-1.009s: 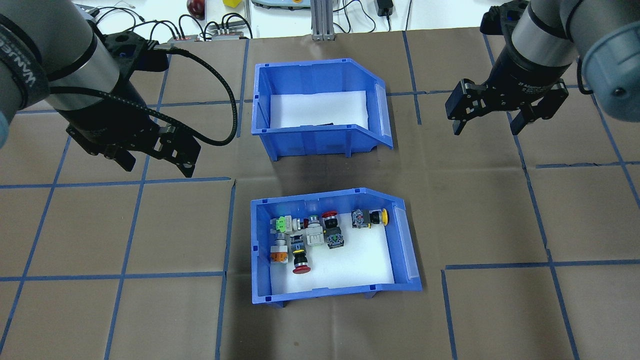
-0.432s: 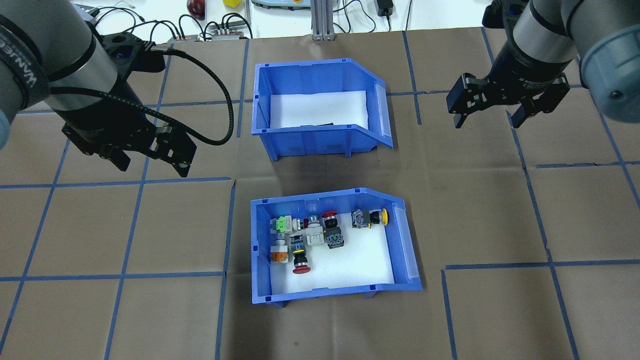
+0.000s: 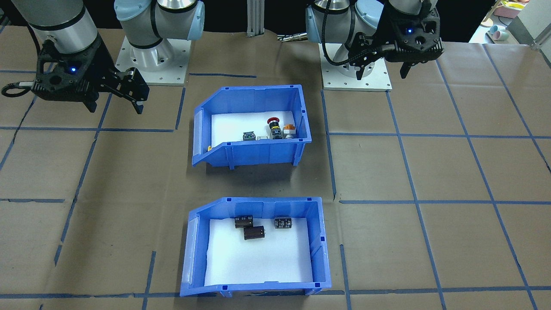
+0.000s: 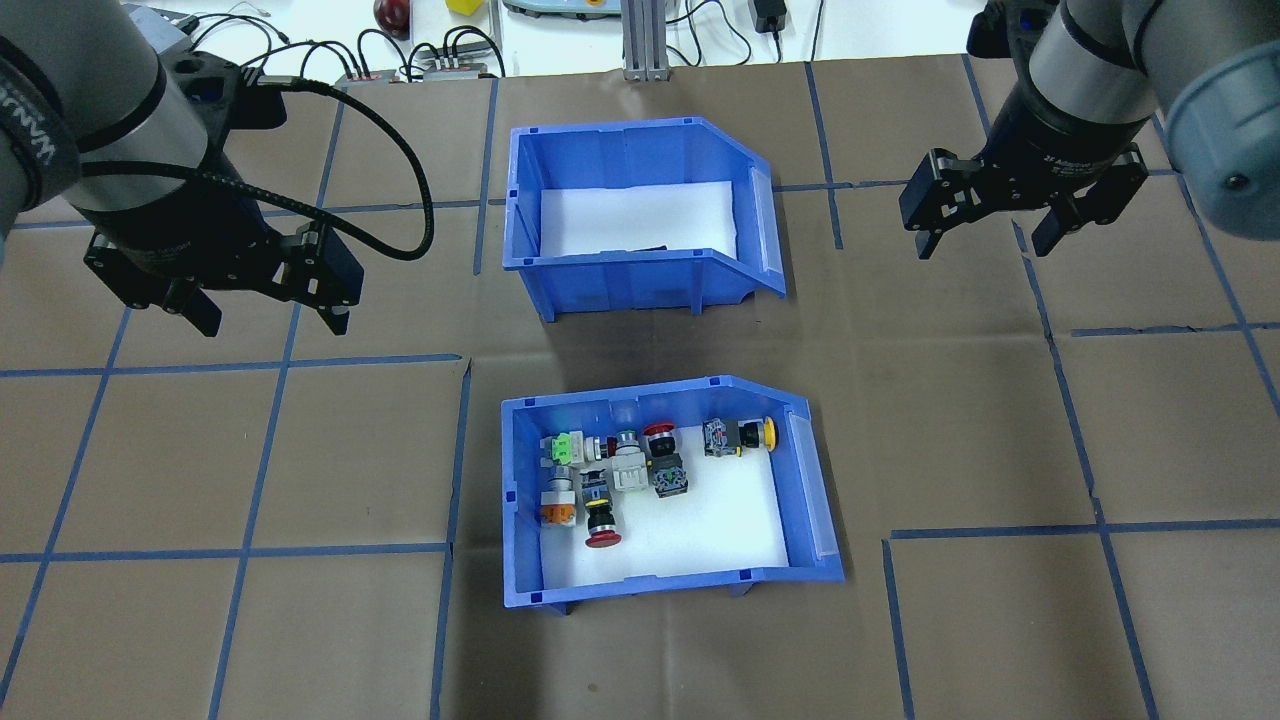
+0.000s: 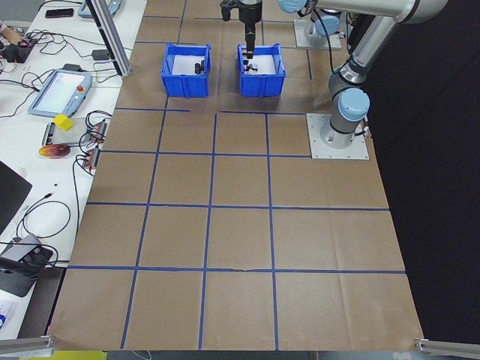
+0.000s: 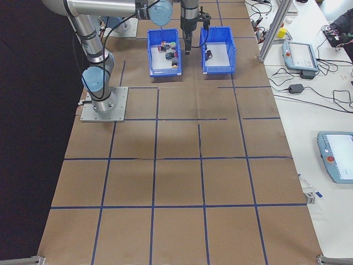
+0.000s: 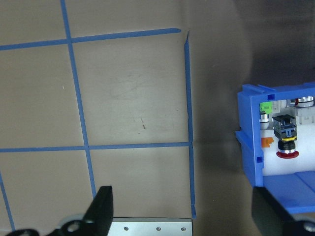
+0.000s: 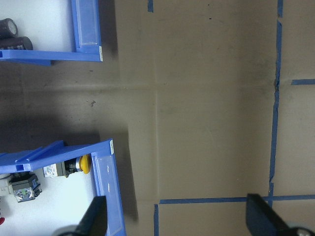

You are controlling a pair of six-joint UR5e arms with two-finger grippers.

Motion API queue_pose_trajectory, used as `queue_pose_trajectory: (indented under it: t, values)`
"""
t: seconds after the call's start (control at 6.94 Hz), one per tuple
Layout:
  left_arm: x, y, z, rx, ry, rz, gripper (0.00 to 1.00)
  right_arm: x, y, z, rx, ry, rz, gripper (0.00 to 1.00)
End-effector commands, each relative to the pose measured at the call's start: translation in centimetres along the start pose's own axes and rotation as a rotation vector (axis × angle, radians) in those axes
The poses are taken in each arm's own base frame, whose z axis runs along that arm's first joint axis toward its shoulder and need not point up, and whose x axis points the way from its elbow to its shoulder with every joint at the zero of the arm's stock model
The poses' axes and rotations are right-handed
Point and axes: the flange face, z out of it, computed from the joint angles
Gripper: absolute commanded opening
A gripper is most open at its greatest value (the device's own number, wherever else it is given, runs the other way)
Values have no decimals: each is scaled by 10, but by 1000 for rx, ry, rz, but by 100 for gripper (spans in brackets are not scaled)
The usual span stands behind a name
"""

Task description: Place button box in front

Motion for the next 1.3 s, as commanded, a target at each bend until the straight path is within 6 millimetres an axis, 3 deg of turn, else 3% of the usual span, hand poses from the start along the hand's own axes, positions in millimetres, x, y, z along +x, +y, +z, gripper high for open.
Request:
queue_pose_trajectory:
  t: [0.0, 0.29, 0.58, 0.72, 1.15]
  values:
    - [1, -6, 8, 29, 12, -197, 99, 0, 0, 0, -1, 15, -158, 100]
    - [5, 14, 21, -1, 10, -422, 99, 0, -14, 12, -11, 15, -333, 100]
    - [24, 39, 33, -96, 120, -711, 99, -5, -60, 15, -12, -1, -623, 100]
    - [39, 57, 42, -134, 120, -897, 99, -19, -81, 23, -18, -7, -758, 100]
    - [97, 112, 65, -189, 44, -1324, 99, -94, -132, 57, -19, -11, -1229, 100]
